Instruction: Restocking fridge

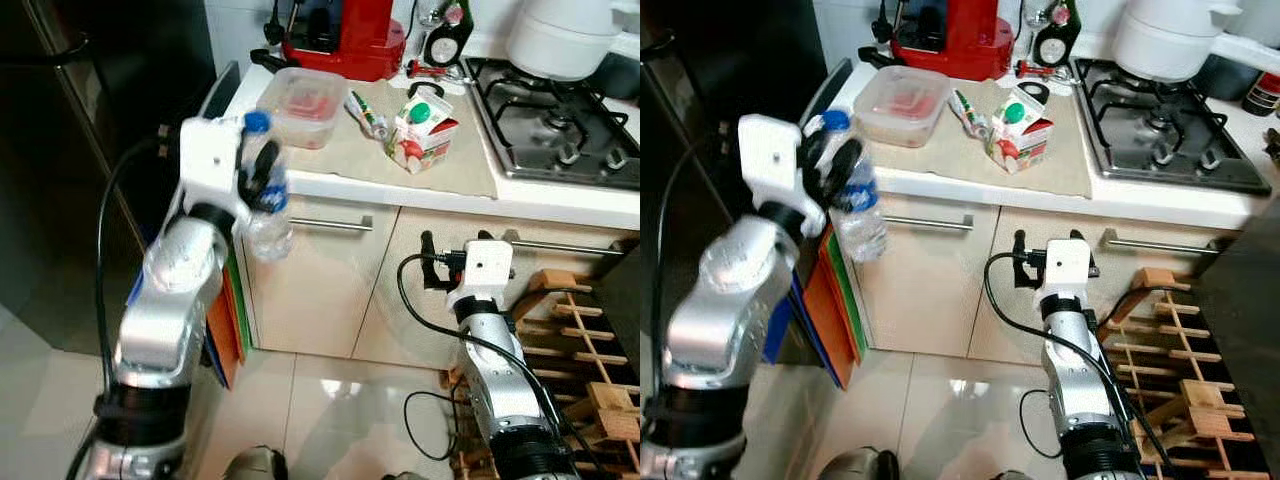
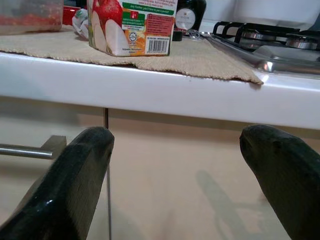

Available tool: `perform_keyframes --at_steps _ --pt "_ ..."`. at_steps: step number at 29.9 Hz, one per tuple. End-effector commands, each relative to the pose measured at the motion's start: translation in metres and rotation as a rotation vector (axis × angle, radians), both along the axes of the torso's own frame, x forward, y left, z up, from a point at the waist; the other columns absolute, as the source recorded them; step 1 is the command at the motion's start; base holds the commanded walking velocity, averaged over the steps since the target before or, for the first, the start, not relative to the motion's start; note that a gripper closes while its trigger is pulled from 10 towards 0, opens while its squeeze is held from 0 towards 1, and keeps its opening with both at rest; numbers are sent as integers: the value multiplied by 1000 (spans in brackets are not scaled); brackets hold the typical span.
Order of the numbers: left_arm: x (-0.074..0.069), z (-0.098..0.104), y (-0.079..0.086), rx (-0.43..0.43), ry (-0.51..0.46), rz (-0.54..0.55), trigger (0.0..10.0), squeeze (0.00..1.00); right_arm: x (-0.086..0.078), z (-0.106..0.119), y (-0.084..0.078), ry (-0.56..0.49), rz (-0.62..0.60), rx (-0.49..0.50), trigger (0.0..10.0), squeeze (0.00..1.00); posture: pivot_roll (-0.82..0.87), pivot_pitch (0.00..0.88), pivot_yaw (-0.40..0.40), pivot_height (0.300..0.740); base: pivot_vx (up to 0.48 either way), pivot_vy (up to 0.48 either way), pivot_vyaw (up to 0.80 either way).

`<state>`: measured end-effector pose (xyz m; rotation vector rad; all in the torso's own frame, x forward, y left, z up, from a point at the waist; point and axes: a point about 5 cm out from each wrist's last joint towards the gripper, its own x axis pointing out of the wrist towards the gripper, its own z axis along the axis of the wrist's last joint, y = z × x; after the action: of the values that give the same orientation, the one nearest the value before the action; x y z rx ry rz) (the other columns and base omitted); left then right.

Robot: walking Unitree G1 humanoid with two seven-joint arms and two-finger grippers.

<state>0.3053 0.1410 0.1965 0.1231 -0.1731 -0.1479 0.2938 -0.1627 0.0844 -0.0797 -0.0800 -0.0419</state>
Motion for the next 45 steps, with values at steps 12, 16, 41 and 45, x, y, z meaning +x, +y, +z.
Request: perform_keyframes --at_steps 12,16,41,45 --pt "2 -74 2 8 219 46 10000 0 -7 1 5 -32 -17 90 10000 0 120 0 3 740 0 0 0" --pt "5 -80 -9 16 215 -18 10000 0 -10 -1 7 -31 -12 90 10000 0 112 0 5 740 0 0 0" --pt "11 -82 -31 -21 165 -97 10000 0 -25 -2 -13 -8 -87 21 10000 0 37 0 18 740 0 0 0" --pt "14 -81 -29 -21 159 -88 10000 0 -22 -3 -10 3 -68 24 10000 0 44 0 14 740 0 0 0"
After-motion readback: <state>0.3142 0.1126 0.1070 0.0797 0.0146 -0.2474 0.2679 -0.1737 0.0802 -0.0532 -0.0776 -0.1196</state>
